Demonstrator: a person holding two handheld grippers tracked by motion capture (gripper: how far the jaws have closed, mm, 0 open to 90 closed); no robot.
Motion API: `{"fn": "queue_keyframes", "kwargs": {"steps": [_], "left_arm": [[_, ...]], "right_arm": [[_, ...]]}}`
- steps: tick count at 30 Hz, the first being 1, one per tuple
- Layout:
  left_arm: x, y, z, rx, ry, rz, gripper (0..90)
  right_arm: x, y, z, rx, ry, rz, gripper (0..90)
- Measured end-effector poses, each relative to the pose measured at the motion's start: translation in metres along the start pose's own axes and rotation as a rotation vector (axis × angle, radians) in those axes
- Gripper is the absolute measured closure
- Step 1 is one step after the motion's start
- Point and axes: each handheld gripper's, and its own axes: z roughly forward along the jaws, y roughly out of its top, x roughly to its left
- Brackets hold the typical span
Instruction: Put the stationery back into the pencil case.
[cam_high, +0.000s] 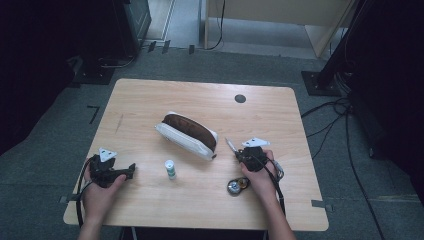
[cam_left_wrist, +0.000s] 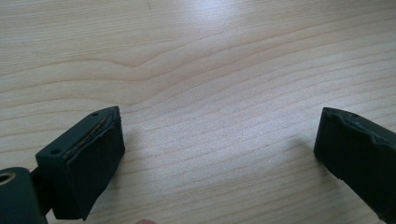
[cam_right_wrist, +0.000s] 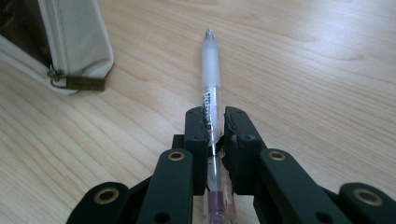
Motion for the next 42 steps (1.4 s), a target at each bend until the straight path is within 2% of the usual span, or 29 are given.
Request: {"fn": "queue_keyframes", "kwargs": {"steps": [10,16,23,31,42], "left_arm": [[0.0,0.0,0.0,0.0,0.0,0.0,1.8],[0.0,0.0,0.0,0.0,0.0,0.0,1.8],[0.0,0.0,0.0,0.0,0.0,0.0,1.8],[0.0,0.0,0.0,0.0,0.0,0.0,1.8],[0.0,0.0,0.0,0.0,0.001,0.002,1.8]], "right_arm": [[-0.002,0.002,-0.009,-0.021,0.022,0.006,80.3],[0.0,0.009,-0.022,-0.057,0.028,0.001,80.4],[0.001,0.024,-0.04,-0.098,0.045,-0.004,80.4],[0.011,0.046,-0.056,-0.134,0.074,-0.032,80.4],[0.026,0.082,-0.062,-0.153,0.111,-0.088,80.3]]}}
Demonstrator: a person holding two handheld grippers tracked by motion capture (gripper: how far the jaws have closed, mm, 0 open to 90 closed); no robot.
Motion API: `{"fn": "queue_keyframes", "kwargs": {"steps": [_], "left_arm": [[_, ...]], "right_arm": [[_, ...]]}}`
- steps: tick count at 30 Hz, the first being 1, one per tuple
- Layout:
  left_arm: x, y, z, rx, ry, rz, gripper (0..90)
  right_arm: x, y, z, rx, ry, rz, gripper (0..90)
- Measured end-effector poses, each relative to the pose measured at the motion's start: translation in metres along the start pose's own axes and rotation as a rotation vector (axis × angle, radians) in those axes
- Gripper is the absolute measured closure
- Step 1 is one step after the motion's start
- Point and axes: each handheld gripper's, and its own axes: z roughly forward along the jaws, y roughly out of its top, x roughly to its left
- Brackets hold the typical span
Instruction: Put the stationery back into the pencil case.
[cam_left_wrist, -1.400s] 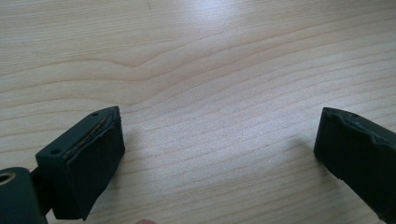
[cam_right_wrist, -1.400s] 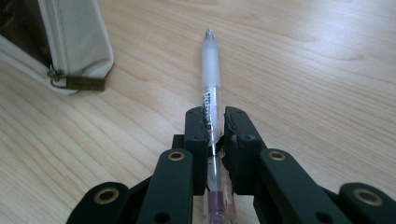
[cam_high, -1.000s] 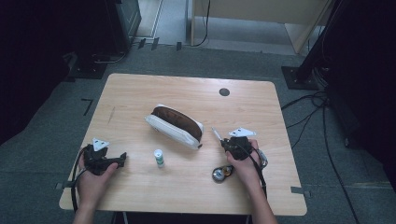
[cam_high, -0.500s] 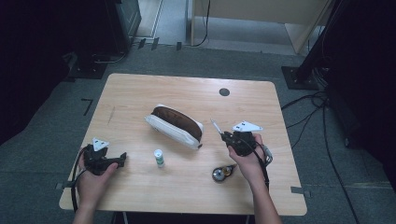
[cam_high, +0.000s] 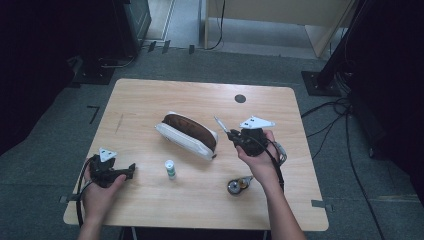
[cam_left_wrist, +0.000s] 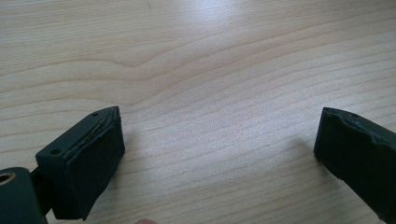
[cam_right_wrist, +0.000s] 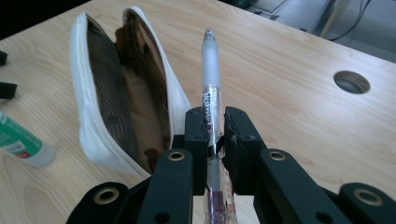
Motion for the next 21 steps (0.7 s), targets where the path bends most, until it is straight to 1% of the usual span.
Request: {"fn": "queue_keyframes", "kwargs": {"steps": [1,3,8,10,11,15,21], "left_arm": [[0.0,0.0,0.0,-0.002,0.001,-0.002,1.8],[0.0,0.0,0.0,0.0,0.001,0.0,1.8],[0.0,0.0,0.0,0.0,0.0,0.0,1.8],[0.0,0.0,0.0,0.0,0.001,0.0,1.8],[0.0,0.0,0.0,0.0,0.001,0.0,1.8],[0.0,0.0,0.0,0.0,0.001,0.0,1.8],[0.0,0.0,0.0,0.0,0.0,0.0,1.8]], "right_arm": [[0.002,0.004,0.002,-0.004,0.006,-0.008,80.3],[0.005,0.009,0.004,-0.005,0.017,-0.007,80.3],[0.012,0.02,0.012,-0.018,0.043,-0.023,80.3],[0.014,0.023,0.015,-0.019,0.053,-0.035,80.4],[0.015,0.025,0.017,-0.018,0.059,-0.033,80.4],[0.02,0.03,0.025,-0.014,0.079,-0.047,80.4],[0.028,0.034,0.041,-0.01,0.13,-0.053,80.4]]}}
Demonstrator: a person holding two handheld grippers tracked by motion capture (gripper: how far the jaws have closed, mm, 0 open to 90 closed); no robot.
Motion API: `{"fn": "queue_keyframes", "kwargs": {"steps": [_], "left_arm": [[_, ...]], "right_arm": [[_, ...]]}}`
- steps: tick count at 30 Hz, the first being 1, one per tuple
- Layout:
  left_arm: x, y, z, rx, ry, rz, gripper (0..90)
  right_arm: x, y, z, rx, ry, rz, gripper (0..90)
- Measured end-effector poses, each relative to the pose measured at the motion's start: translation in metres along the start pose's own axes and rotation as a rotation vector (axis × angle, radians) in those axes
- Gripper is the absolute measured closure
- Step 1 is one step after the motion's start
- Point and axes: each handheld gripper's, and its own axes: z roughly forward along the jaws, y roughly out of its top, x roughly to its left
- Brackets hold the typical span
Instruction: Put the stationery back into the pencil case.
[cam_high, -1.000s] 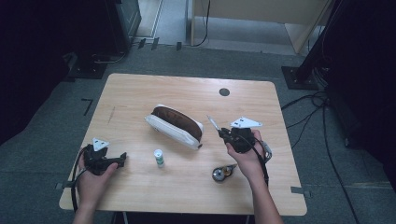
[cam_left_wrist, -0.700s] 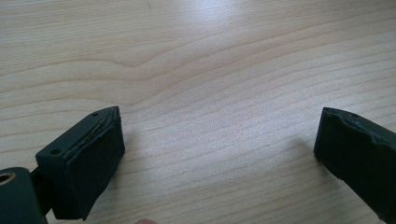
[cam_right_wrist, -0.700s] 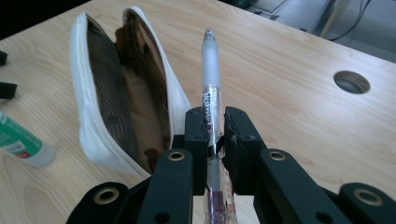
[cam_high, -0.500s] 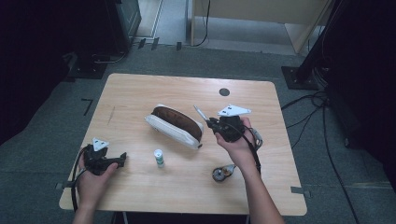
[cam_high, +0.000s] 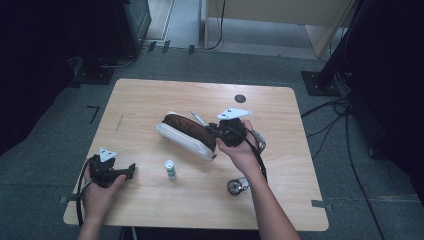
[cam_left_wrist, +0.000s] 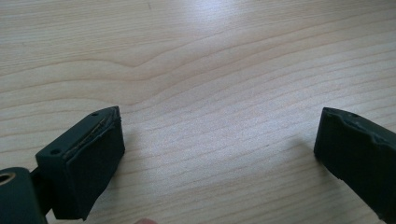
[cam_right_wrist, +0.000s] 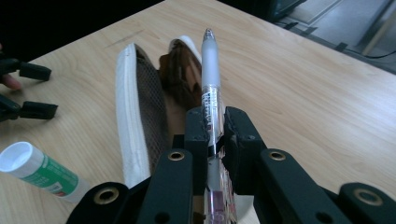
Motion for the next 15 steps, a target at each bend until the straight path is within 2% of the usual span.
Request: {"fn": "queue_keyframes", "kwargs": {"steps": [5,15], "left_arm": [[0.0,0.0,0.0,0.003,0.0,0.004,1.8],[0.0,0.0,0.0,0.0,-0.001,0.003,1.8]], "right_arm": [[0.003,0.0,0.016,0.032,0.026,-0.012,80.3],[0.005,-0.004,0.039,0.047,0.081,-0.039,80.3]]}}
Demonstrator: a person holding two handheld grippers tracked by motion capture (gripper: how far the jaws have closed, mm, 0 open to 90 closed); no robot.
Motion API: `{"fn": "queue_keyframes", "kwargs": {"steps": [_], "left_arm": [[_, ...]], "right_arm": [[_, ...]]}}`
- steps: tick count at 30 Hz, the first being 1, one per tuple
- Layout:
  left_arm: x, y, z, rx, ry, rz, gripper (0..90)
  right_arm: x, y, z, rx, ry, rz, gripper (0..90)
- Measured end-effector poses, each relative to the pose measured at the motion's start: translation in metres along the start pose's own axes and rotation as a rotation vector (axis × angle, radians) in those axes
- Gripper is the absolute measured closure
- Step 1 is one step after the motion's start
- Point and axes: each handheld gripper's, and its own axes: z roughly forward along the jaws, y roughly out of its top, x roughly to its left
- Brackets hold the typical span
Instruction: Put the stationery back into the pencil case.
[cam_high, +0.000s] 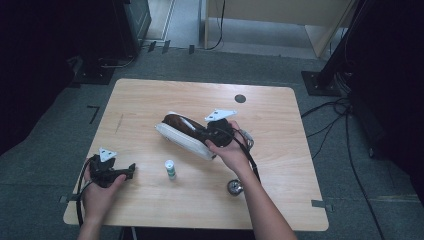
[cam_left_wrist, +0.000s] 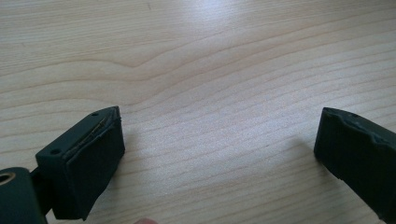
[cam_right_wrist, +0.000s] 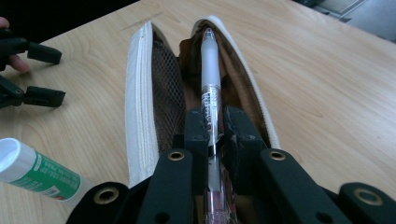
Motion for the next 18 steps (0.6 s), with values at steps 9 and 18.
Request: {"fn": "queue_keyframes", "kwargs": {"steps": [9,18], "left_arm": [[0.0,0.0,0.0,-0.001,0.0,-0.003,1.8],[0.0,0.0,0.0,-0.001,-0.001,-0.003,1.8]], "right_arm": [[-0.001,-0.003,0.015,0.029,0.018,0.002,80.3],[0.002,-0.007,0.026,0.064,0.029,-0.024,80.3]]}}
